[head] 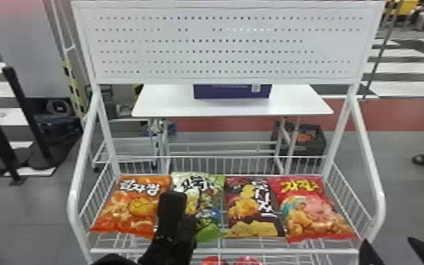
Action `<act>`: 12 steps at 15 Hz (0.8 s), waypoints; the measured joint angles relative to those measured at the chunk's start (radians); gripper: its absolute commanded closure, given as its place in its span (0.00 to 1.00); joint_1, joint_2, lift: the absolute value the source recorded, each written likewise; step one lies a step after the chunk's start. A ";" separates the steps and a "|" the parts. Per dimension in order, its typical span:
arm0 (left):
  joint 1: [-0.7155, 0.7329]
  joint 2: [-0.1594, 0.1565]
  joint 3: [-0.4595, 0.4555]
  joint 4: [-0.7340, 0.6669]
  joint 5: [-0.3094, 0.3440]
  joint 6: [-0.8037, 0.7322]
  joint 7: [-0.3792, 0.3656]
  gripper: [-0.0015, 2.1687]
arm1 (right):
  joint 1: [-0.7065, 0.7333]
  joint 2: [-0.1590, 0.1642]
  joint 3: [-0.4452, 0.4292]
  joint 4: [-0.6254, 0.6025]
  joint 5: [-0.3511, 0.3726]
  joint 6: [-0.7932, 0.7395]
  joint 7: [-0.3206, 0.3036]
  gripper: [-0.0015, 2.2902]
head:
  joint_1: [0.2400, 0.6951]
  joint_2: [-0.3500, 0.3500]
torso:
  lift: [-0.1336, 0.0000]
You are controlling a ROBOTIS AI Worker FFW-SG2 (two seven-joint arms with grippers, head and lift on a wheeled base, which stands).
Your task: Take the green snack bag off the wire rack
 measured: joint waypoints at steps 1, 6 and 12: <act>0.005 0.001 0.001 -0.010 0.002 0.000 -0.001 0.55 | 0.000 0.000 0.000 0.000 0.000 0.000 0.000 0.07 | 0.57 0.50 | 1.00; 0.044 0.011 0.014 -0.100 0.029 -0.008 -0.013 0.55 | -0.003 0.001 -0.001 0.002 -0.001 0.000 0.000 0.07 | 0.57 0.50 | 1.00; 0.158 0.055 0.035 -0.258 0.041 -0.050 -0.010 0.55 | 0.003 0.005 -0.001 -0.005 0.000 0.000 0.000 0.07 | 0.57 0.50 | 1.00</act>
